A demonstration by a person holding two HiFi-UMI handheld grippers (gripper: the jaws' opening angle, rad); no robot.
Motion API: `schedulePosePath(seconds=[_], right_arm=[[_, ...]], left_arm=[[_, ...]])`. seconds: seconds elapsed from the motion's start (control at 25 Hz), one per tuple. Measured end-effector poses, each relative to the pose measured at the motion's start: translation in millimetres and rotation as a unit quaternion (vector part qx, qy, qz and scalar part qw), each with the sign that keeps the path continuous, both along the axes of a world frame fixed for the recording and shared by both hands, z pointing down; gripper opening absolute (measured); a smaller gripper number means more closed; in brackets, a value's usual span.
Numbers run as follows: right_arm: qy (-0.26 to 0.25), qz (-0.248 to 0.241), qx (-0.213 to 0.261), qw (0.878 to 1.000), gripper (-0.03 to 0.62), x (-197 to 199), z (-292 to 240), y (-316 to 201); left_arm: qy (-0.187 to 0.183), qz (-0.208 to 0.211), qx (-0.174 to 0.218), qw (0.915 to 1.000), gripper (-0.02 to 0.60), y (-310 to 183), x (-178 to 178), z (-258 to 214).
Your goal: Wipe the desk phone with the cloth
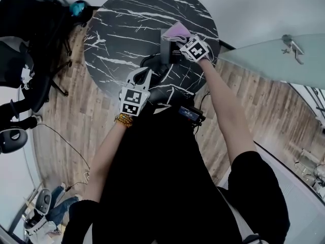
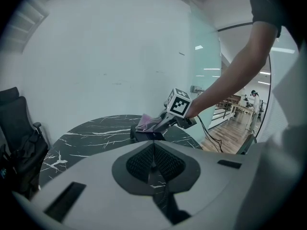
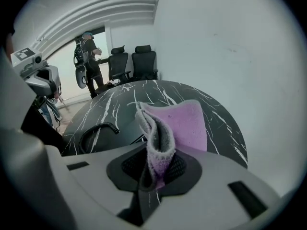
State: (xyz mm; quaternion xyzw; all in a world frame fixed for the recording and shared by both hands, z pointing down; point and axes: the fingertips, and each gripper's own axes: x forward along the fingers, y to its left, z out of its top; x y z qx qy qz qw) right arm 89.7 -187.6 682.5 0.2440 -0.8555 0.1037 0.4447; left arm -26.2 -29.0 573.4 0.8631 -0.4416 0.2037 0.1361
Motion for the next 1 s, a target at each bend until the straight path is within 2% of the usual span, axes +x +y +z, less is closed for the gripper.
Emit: schedulePosePath(seconds=[0.16,0.76,1.0], right_arm=[[0.005,-0.009,-0.008,1.0,0.063,1.2,-0.9,0.6],[-0.018,0.013,-0.031,0.999,0.063,5.4,11.8,23.3],[-0.015,0.007,-0.049,0.999,0.063,7.0,21.5,38.8]], left_arm=[[-0.002,0.001,0.0,1.0,0.014,-0.6,-0.1,-0.5],[-0.002,0.009,-0.002,1.0,0.014,1.0,1.7,2.3],[-0.002,0.011,-0.004,0.9999,0.014,1.9,2.2,3.6]])
